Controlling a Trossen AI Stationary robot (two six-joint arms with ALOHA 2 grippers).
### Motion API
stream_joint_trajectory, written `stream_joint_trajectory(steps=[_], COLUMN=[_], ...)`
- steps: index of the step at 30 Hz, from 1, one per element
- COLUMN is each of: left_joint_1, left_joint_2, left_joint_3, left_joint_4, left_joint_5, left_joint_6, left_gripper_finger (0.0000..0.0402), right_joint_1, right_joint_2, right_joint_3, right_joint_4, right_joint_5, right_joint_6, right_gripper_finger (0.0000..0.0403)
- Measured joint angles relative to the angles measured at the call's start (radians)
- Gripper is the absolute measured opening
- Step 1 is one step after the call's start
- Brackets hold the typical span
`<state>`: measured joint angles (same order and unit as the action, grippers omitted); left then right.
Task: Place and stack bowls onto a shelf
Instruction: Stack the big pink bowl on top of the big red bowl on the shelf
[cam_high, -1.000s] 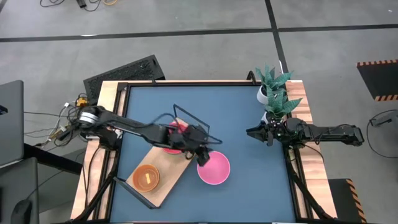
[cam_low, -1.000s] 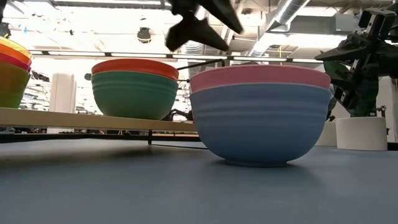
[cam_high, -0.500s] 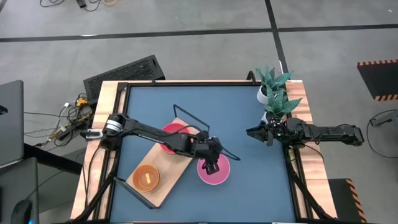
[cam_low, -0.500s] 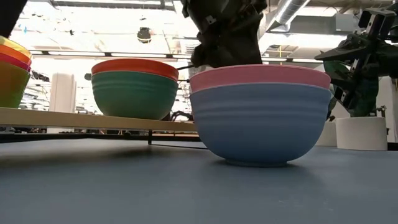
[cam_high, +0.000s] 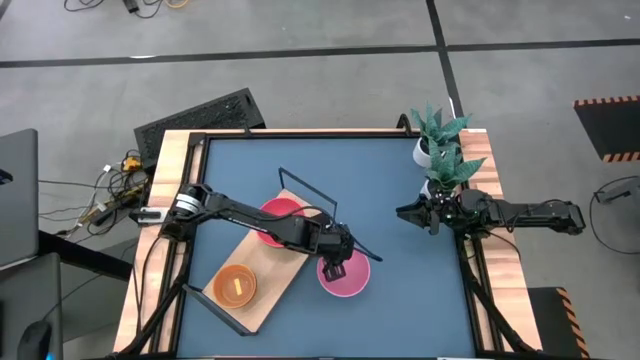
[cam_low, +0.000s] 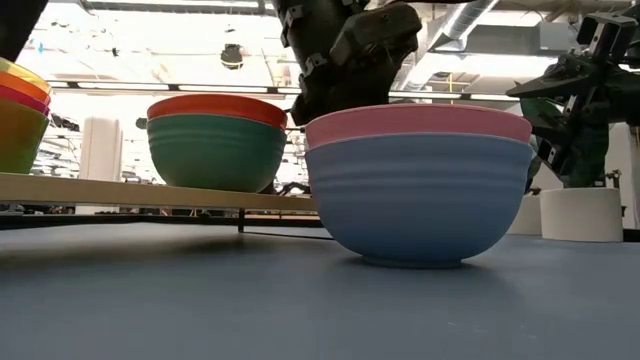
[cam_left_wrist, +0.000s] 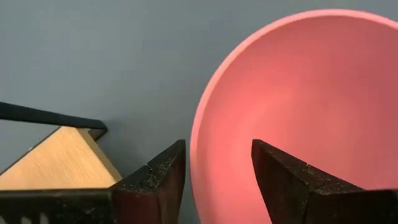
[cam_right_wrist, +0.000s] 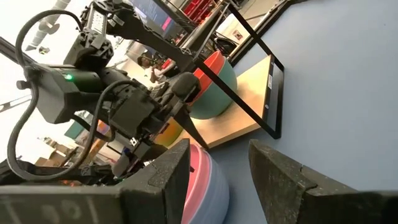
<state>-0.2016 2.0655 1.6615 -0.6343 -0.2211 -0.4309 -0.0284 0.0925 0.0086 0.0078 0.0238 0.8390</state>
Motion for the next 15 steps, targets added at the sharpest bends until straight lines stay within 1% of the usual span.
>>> stream_joint_trajectory(steps=[9, 15], left_joint_1=[-0.003, -0.005], left_joint_2=[-0.003, -0.004], left_joint_3=[0.0, 0.026], left_joint_4=[-0.002, -0.025], left_joint_5=[-0.003, -0.03], left_joint_6=[-0.028, -0.023], left_gripper_finger=[0.0124, 0.0098], right_joint_1=[0.0, 0.0], right_joint_2=[0.0, 0.0], right_joint_3=[0.0, 0.0], right_joint_4=[0.0, 0.0], right_joint_5=[0.0, 0.0], right_joint_6=[-0.002, -0.002], right_gripper_finger=[0.0189, 0.0189])
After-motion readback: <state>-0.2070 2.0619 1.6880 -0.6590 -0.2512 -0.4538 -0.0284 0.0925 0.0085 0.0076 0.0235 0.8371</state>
